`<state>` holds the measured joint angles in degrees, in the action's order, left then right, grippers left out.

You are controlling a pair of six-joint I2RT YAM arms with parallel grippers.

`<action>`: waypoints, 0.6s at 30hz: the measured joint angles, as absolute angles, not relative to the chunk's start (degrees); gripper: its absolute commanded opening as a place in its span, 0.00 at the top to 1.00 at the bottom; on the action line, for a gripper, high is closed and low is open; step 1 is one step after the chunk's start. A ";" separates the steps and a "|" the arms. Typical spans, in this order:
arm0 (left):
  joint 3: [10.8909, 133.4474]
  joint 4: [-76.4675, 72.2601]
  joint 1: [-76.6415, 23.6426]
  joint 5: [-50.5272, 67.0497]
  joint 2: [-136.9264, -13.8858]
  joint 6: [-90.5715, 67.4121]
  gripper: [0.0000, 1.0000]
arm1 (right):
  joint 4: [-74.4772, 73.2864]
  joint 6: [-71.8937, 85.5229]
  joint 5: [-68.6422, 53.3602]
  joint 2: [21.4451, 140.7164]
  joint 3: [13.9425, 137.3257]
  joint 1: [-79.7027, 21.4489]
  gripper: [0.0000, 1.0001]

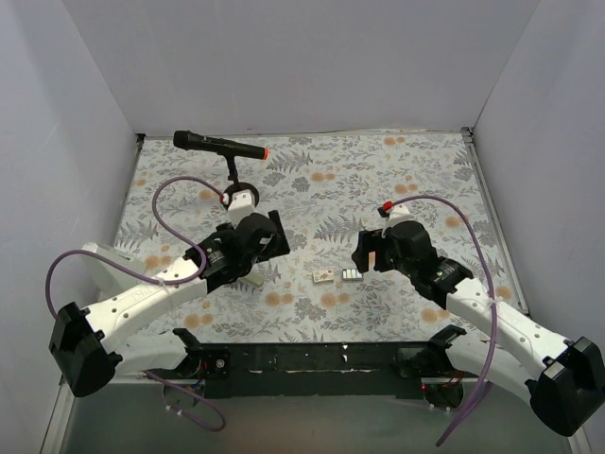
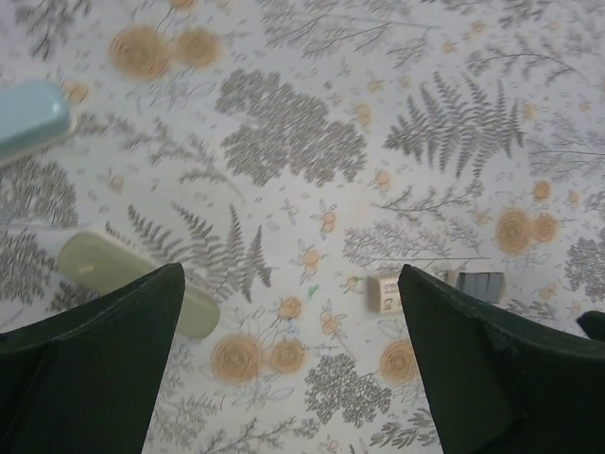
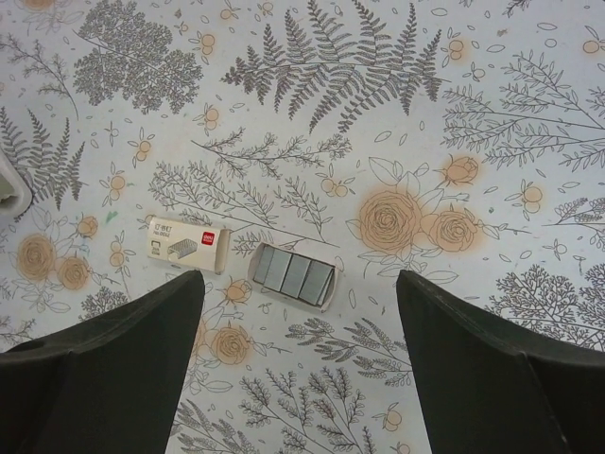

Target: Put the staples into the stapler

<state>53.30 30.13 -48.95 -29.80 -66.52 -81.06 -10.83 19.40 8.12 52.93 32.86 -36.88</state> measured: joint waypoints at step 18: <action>43.48 48.21 -48.84 -31.31 -71.05 -112.88 0.04 | -7.94 14.31 1.93 49.60 26.57 -36.88 0.10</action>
<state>43.48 48.21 -48.84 -31.31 -71.05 -112.88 -7.94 14.31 1.93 49.60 26.57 -36.88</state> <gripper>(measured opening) 0.979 0.902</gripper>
